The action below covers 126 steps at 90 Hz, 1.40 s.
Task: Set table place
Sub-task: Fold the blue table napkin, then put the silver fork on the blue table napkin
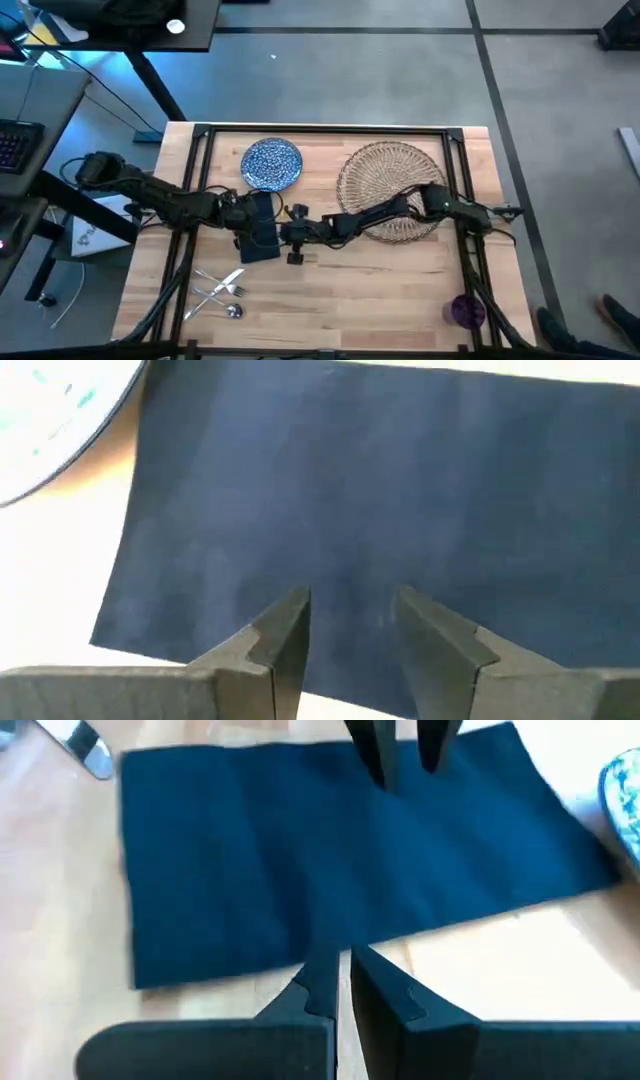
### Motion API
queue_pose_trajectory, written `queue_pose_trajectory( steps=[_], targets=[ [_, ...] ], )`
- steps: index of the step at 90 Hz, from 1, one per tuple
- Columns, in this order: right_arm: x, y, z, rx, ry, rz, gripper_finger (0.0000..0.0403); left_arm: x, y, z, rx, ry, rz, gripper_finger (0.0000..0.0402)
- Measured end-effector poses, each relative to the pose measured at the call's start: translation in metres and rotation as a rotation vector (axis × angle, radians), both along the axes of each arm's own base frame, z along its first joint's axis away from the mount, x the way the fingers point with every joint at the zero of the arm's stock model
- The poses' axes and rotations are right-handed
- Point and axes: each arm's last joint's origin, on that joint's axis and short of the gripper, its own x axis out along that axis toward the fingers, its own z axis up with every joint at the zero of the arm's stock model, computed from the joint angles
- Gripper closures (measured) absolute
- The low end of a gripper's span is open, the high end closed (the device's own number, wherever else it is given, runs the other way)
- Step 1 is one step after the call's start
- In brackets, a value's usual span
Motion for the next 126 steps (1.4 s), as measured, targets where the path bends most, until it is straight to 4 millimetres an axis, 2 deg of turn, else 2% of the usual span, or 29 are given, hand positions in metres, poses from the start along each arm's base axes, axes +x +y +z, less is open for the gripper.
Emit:
queue_pose_trajectory(
  steps=[14, 30, 47, 60, 68, 82, 92, 104, 126],
  targets=[
    [0.004, 0.004, -0.014, 0.043, -0.06, -0.008, 0.0403, 0.005, -0.001, 0.014, 0.025, 0.013, -0.032, 0.0277],
    [0.009, 0.007, -0.018, 0.113, -0.152, 0.016, 0.0403, 0.006, 0.0, 0.016, 0.023, 0.01, -0.029, 0.0277],
    [0.009, 0.006, -0.018, 0.119, -0.148, 0.023, 0.0403, 0.006, -0.004, 0.015, -0.111, 0.024, -0.026, 0.0277],
    [0.008, 0.005, -0.012, 0.106, -0.132, 0.027, 0.0403, 0.003, -0.012, 0.017, -0.235, 0.03, -0.016, 0.0278],
    [0.007, 0.005, 0.0, 0.08, -0.122, 0.036, 0.0403, 0.004, -0.019, 0.028, -0.252, 0.009, -0.024, 0.0278],
    [0.003, 0.004, 0.026, -0.034, -0.103, 0.022, 0.0403, 0.009, -0.039, 0.061, -0.283, -0.073, -0.128, 0.0278],
    [0.001, 0.005, 0.04, -0.118, -0.109, -0.022, 0.0403, 0.005, -0.064, 0.074, -0.323, -0.108, -0.299, 0.0278],
    [-0.001, 0.009, 0.055, -0.141, -0.138, -0.02, 0.0403, -0.009, -0.091, 0.074, -0.346, -0.091, -0.408, 0.0278],
    [-0.004, 0.026, 0.058, -0.129, -0.147, 0.01, 0.0403, -0.029, -0.128, 0.063, -0.36, -0.05, -0.399, 0.0278]
  ],
)
